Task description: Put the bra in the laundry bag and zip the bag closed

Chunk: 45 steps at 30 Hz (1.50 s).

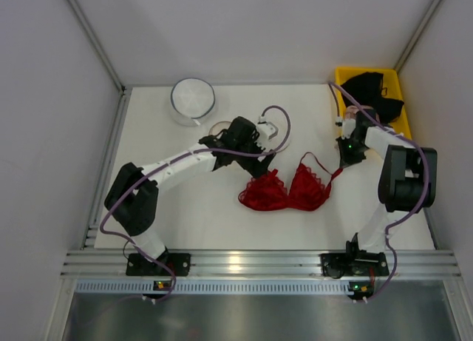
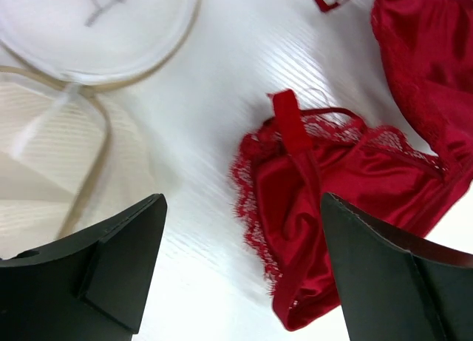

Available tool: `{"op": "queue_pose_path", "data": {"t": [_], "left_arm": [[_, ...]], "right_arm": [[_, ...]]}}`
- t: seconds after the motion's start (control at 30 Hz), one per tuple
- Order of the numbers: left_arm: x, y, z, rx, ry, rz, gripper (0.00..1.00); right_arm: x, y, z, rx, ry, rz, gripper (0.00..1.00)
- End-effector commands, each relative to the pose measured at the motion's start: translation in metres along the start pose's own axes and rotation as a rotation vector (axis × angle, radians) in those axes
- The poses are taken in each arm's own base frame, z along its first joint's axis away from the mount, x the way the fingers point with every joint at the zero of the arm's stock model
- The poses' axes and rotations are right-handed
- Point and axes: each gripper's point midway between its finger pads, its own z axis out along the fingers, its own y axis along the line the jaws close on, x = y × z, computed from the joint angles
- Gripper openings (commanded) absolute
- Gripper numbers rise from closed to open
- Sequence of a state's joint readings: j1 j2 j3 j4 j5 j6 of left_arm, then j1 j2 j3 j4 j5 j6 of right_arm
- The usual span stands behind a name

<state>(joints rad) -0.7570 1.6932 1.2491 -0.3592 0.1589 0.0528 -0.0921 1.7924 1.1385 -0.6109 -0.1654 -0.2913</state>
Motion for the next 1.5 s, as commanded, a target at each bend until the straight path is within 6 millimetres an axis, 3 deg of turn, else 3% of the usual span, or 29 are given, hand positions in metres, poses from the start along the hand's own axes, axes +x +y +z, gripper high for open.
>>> {"op": "queue_pose_path", "data": {"t": [0.0,0.13,0.17,0.27,0.37,0.5,0.6,0.73,0.93,1.1,1.17,1.3,1.4,1.47], "left_arm": [[-0.040,0.021,-0.025,-0.051,-0.104,-0.007,0.91],[-0.044,0.034,-0.032,-0.071,-0.120,-0.023,0.92],[-0.044,0.036,-0.033,-0.074,-0.122,-0.029,0.92],[-0.043,0.041,-0.039,-0.082,-0.131,-0.046,0.94],[-0.039,0.043,-0.042,-0.090,-0.128,-0.052,0.98],[-0.033,0.050,-0.044,-0.107,-0.121,-0.068,0.98],[-0.028,0.053,-0.045,-0.102,-0.115,-0.103,0.98],[-0.019,0.061,-0.048,-0.081,-0.099,-0.152,0.98],[-0.011,0.064,-0.054,-0.050,-0.099,-0.182,0.98],[0.007,0.051,-0.055,0.023,-0.067,-0.256,0.94],[0.017,0.038,-0.054,0.092,-0.048,-0.272,0.92],[0.037,0.013,-0.054,0.211,-0.006,-0.312,0.88],[0.053,0.002,-0.054,0.253,0.032,-0.357,0.87],[0.058,-0.006,-0.056,0.290,0.045,-0.386,0.86]], "right_arm": [[0.010,0.008,-0.005,-0.013,0.023,-0.037,0.00],[-0.017,0.015,-0.047,-0.058,-0.094,-0.080,0.00],[-0.034,0.016,-0.070,-0.050,-0.166,-0.100,0.00],[-0.059,0.034,-0.112,-0.126,-0.283,-0.139,0.00],[-0.074,0.064,-0.157,-0.242,-0.410,-0.197,0.00],[-0.076,0.110,-0.184,-0.390,-0.492,-0.314,0.00],[-0.064,0.149,-0.187,-0.457,-0.490,-0.431,0.00],[-0.030,0.206,-0.173,-0.571,-0.401,-0.600,0.00],[-0.001,0.253,-0.151,-0.676,-0.299,-0.684,0.00],[0.027,0.265,-0.120,-0.721,-0.192,-0.692,0.00],[0.040,0.265,-0.104,-0.729,-0.141,-0.700,0.00],[0.044,0.265,-0.098,-0.725,-0.091,-0.703,0.27],[0.023,0.258,-0.113,-0.693,-0.153,-0.692,0.48],[0.000,0.245,-0.127,-0.657,-0.219,-0.641,0.54]]}}
